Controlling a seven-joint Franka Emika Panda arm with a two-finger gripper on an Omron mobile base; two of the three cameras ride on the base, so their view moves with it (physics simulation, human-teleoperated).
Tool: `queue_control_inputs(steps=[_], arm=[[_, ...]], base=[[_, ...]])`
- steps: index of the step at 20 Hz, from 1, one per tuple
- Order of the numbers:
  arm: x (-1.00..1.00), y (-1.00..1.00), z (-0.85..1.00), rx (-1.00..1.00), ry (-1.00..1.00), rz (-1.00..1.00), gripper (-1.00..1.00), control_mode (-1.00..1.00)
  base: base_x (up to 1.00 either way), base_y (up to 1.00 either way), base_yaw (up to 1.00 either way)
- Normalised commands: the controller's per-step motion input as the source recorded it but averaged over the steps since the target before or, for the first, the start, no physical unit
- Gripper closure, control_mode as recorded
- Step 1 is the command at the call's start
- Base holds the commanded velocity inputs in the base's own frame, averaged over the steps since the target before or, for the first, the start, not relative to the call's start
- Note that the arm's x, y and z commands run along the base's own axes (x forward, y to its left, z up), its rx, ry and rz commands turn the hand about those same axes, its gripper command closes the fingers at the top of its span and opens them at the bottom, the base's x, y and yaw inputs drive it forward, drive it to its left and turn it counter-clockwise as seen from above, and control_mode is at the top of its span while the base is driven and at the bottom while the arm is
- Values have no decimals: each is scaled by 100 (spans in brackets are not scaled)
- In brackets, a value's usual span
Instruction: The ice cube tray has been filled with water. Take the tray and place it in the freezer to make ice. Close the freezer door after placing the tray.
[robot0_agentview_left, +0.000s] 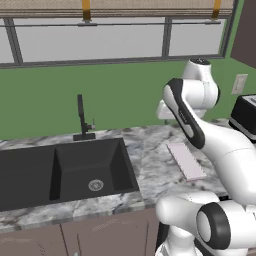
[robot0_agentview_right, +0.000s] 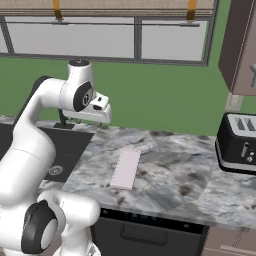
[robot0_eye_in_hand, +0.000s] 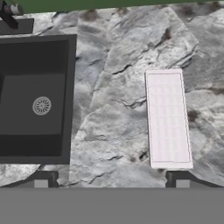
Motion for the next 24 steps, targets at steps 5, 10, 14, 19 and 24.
queue_control_inputs(steps=[5,10,14,19,24], arm=[[0,-33,-4,0,0,-1,-100,-100],[0,-83,-27,0,1,0,-100,-100],[0,-74,-53,0,-1,0,-100,-100],[5,-46,-51,0,-5,0,-100,-100],[24,-14,-31,0,0,0,-100,-100]], base=[[0,0,0],[0,0,0],[0,0,0],[0,0,0],[0,0,0]])
